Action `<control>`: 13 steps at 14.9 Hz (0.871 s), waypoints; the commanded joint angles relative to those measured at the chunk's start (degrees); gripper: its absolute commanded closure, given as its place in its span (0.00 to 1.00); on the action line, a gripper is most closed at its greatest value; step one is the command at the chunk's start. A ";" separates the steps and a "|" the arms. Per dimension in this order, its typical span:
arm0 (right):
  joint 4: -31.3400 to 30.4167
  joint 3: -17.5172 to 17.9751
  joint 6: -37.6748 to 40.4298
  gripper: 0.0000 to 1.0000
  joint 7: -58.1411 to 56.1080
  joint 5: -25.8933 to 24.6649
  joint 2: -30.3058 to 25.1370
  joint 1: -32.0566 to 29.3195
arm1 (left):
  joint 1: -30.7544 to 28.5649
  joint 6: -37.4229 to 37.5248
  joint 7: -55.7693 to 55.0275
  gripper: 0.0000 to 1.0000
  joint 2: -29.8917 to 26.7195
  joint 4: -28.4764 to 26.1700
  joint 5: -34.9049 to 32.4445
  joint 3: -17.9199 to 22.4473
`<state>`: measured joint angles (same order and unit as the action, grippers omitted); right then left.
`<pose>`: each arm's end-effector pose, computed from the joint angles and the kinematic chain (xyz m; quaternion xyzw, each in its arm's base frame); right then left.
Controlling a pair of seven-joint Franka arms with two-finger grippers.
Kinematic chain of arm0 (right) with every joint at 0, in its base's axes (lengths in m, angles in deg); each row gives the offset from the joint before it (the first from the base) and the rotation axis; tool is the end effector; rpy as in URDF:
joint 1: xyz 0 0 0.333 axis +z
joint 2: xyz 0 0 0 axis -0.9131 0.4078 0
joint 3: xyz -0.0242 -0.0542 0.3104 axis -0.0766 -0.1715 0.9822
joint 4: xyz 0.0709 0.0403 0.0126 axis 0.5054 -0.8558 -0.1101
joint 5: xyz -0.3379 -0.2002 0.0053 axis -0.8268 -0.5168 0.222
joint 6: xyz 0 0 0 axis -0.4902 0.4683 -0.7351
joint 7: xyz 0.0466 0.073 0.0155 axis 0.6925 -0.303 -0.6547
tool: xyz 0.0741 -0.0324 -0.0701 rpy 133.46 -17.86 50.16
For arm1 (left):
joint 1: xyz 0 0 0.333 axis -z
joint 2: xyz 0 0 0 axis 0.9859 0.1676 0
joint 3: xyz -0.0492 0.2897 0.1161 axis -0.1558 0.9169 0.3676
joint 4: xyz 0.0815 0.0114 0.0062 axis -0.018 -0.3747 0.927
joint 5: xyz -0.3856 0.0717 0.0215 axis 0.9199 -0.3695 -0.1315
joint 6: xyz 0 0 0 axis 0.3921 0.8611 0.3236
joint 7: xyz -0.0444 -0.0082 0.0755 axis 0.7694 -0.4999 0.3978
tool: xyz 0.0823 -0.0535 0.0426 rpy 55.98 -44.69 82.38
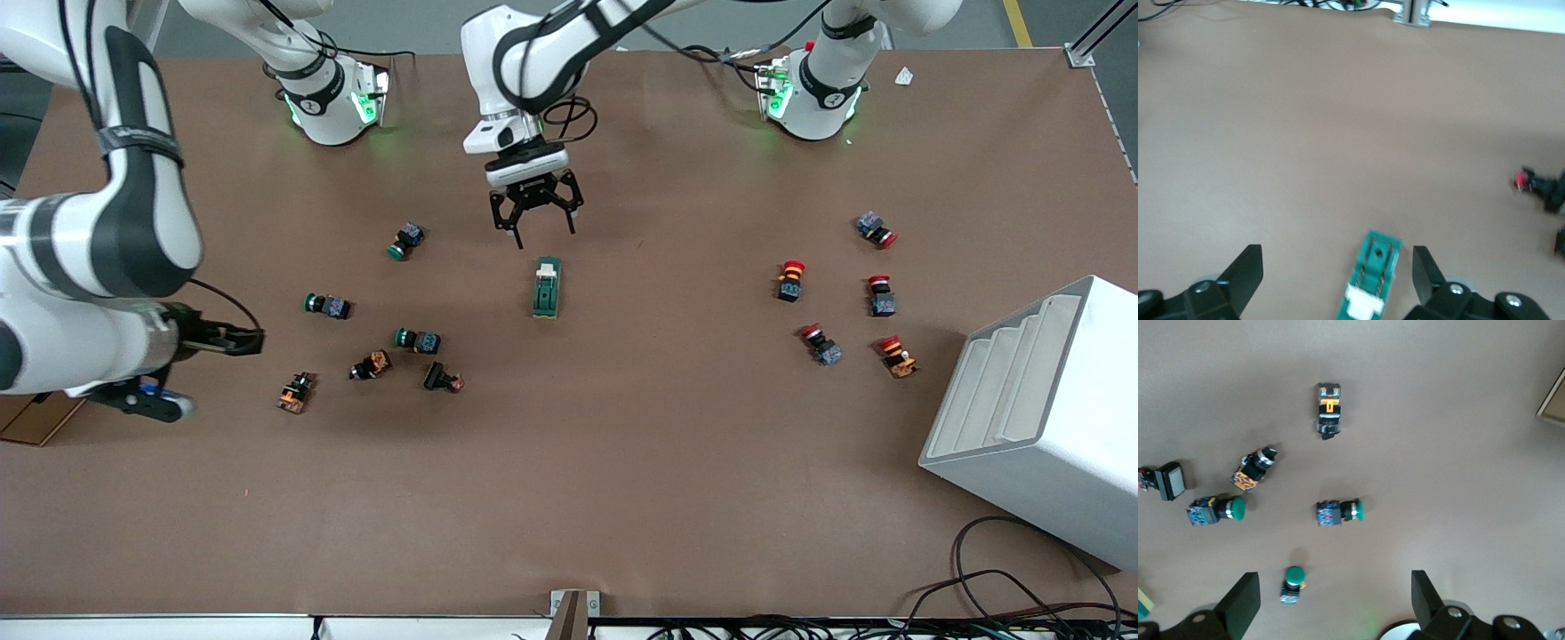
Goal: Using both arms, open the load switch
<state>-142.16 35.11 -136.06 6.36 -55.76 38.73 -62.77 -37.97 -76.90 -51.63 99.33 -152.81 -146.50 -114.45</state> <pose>0.6555 0.0286 0.4442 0.9746 -0.1232 -0.1835 0.0374 0.3080 -0.5961 0.3276 -0.9334 -0.1381 -0.3241 0.0686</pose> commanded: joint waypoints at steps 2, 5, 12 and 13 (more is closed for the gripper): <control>-0.75 1.10 -0.13 0.00 -7.96 -2.73 -3.20 -1.67 | -8.34 -0.21 12.63 0.00 -7.32 3.26 14.66 -0.02; -0.66 1.27 0.13 0.00 -9.03 -2.65 -3.56 -2.81 | -15.73 4.34 21.60 0.00 -10.93 6.33 23.19 -0.11; 4.18 1.27 0.66 0.00 -15.54 -2.73 -3.38 -4.31 | -31.11 18.07 47.08 0.00 -13.66 15.75 35.60 -0.19; 4.35 1.19 0.66 0.00 -15.62 -2.82 -3.30 -4.40 | -32.96 18.16 50.60 0.00 -14.53 15.75 36.31 -0.19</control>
<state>-137.82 35.14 -135.81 -8.06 -57.58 36.03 -66.18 -67.58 -60.37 -7.16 86.72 -137.44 -112.56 -114.11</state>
